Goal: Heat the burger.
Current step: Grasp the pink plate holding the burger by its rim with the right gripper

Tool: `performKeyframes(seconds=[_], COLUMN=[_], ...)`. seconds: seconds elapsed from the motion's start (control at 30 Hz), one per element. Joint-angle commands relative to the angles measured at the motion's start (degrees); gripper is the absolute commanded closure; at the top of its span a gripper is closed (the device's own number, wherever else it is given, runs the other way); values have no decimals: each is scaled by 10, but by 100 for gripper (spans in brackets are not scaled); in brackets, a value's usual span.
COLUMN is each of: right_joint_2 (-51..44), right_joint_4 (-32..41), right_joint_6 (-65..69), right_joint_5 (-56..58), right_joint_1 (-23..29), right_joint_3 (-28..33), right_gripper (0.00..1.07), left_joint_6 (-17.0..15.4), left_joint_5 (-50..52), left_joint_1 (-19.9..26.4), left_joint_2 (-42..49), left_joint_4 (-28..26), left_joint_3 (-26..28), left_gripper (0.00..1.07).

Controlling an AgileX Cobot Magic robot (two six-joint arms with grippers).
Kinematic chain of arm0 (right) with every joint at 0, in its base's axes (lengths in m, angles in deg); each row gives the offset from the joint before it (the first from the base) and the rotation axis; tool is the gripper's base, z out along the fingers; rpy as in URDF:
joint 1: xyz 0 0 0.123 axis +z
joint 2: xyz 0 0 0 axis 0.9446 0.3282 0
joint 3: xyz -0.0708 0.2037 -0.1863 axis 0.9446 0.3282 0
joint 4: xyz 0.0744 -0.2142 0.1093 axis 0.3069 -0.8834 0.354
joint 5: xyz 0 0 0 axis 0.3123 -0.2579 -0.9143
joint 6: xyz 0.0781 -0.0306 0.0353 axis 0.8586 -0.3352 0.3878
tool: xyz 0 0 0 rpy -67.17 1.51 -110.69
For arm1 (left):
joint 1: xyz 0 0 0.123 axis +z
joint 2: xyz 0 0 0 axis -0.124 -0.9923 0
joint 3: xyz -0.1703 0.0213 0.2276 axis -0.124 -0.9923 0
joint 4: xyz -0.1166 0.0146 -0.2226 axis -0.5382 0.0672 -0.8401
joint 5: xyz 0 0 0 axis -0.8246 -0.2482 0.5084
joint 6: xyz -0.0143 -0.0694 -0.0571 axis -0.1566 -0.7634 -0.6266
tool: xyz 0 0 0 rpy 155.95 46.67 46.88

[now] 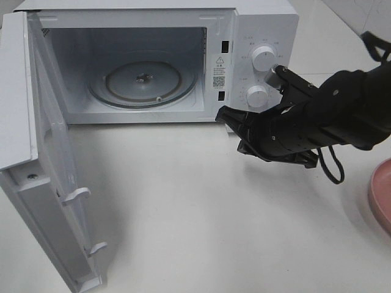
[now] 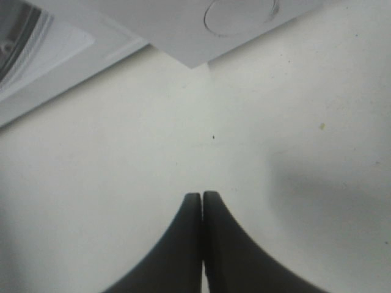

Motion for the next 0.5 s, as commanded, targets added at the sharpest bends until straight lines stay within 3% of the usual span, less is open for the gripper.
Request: performKeyframes(seconds=[0.03,0.3,0.47,0.5], right_joint_2=[-34,-72,-119,-119], right_joint_4=[-34,-123,-254,-254], right_joint_6=[-116,-142,-129,-129], right_joint_5=[109,215,330,330], right_joint_1=[-24,-53,-64,-64], right_joint_3=[0,0,0,0], right_gripper=[104,103,103,103], left_joint_6=[0,0,0,0], left_joint_5=[8,8,8,8], left_joint_1=[0,0,0,0], left_joint_2=[8,8,8,8], left_joint_4=[-6,-6,-6,-6], left_joint_3=[-1,-1,-1,-1], left_gripper=[9,9,9,9])
